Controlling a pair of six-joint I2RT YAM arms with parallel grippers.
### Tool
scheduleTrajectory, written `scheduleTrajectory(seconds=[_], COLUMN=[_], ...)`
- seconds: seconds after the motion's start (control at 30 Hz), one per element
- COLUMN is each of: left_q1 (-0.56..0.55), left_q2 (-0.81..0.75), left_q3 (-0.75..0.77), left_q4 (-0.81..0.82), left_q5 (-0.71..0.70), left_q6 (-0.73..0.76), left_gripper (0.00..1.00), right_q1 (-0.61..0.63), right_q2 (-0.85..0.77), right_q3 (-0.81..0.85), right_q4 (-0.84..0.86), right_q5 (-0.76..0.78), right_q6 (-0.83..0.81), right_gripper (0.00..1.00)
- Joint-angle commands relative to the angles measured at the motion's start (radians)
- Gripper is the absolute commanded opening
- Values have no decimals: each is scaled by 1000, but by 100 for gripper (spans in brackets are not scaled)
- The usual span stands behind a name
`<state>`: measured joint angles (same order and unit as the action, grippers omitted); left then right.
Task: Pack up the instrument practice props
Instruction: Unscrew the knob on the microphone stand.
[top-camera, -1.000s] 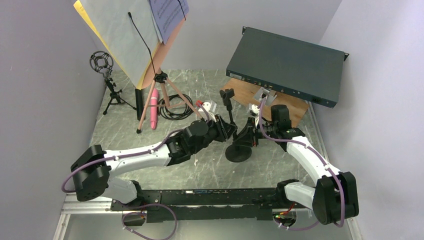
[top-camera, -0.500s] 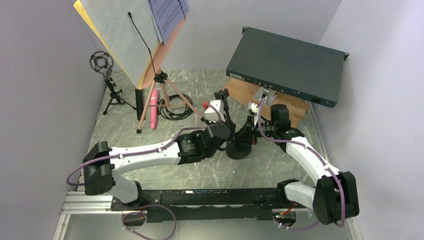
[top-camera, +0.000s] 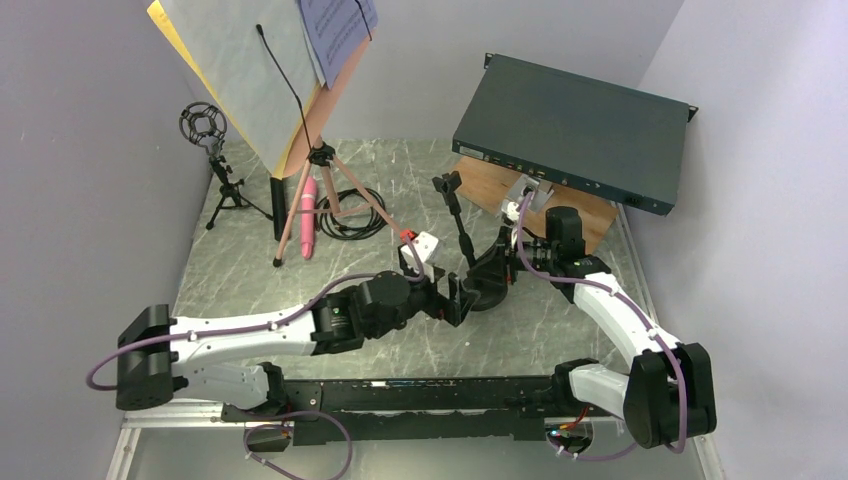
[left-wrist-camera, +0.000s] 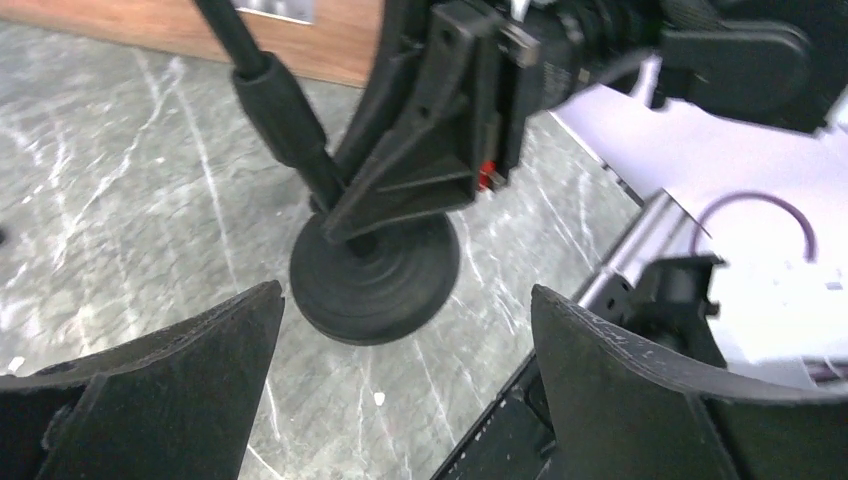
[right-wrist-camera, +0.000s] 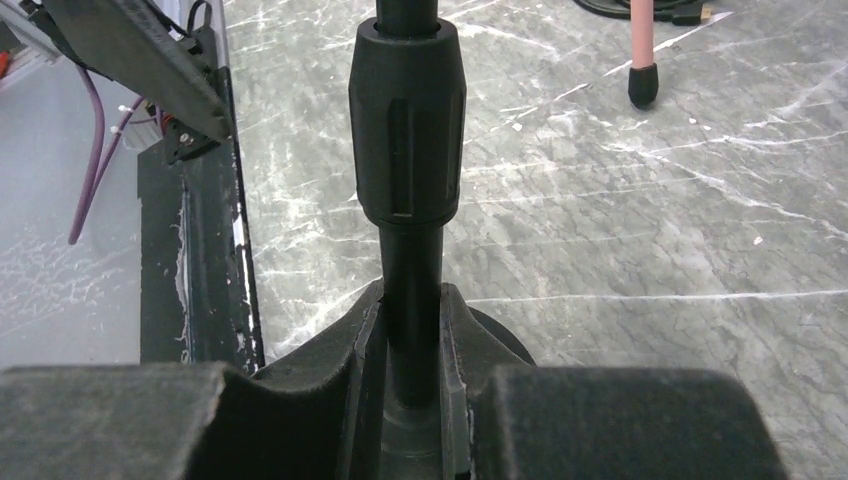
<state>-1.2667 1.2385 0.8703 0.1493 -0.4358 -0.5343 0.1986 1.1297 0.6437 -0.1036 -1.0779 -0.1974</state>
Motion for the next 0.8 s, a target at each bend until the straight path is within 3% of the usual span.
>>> scheduleTrajectory(seconds=[0.0, 0.13, 0.4, 0.57, 0.77], left_q1=[4, 80, 331, 376, 377], left_q2=[-100, -180, -216, -152, -44], left_q3=[-81, -190, -389, -411, -358], left_q4=[172, 254, 560, 723, 814], left_q5=[237, 384, 651, 737, 757], left_q6=[191, 173, -55, -69, 30], left_gripper=[99, 99, 100, 99, 99], right_q1=[-4, -12, -21, -23, -22], right_q2=[-13, -12, -12, -14, -13], right_q3=[32, 45, 47, 46, 42], right_q4=[51, -6, -41, -96, -103], right_q5=[-48, -112, -198, -312, -319], right_q6=[-29, -97, -163, -246, -254], right_gripper=[0, 0, 0, 0, 0])
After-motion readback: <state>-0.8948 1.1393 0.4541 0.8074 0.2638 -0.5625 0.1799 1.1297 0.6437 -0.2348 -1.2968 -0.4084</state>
